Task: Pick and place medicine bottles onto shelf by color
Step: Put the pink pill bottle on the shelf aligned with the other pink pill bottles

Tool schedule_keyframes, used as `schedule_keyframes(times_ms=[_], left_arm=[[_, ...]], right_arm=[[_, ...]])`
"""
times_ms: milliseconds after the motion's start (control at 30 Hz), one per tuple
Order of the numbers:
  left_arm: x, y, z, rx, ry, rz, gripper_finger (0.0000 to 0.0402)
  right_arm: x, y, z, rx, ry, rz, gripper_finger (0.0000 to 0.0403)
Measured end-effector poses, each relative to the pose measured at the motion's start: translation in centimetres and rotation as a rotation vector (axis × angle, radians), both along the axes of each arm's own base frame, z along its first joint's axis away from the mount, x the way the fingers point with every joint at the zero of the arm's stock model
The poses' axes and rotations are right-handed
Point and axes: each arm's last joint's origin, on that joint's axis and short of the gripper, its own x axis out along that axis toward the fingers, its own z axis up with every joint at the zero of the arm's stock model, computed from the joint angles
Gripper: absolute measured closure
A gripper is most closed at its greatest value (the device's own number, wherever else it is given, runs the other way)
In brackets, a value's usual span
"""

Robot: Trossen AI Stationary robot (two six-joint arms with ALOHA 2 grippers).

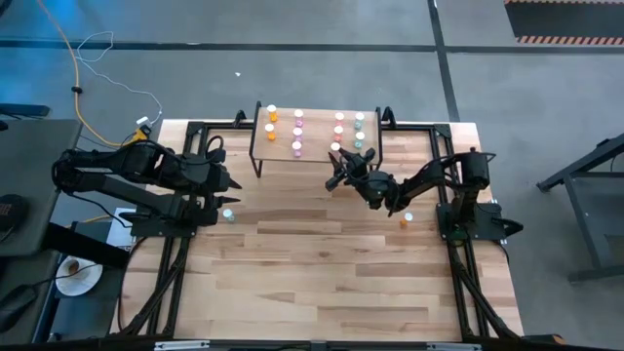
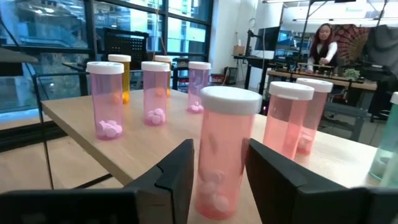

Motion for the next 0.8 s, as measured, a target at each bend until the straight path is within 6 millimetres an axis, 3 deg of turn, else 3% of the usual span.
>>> schedule_keyframes(times_ms=[800], left_arm=[[0.0, 0.0, 0.0, 0.0, 0.0, 0.0, 0.0254]], right_arm=[[-0.02, 0.98, 0.29, -0.02, -0.001, -0.059, 0.0267]])
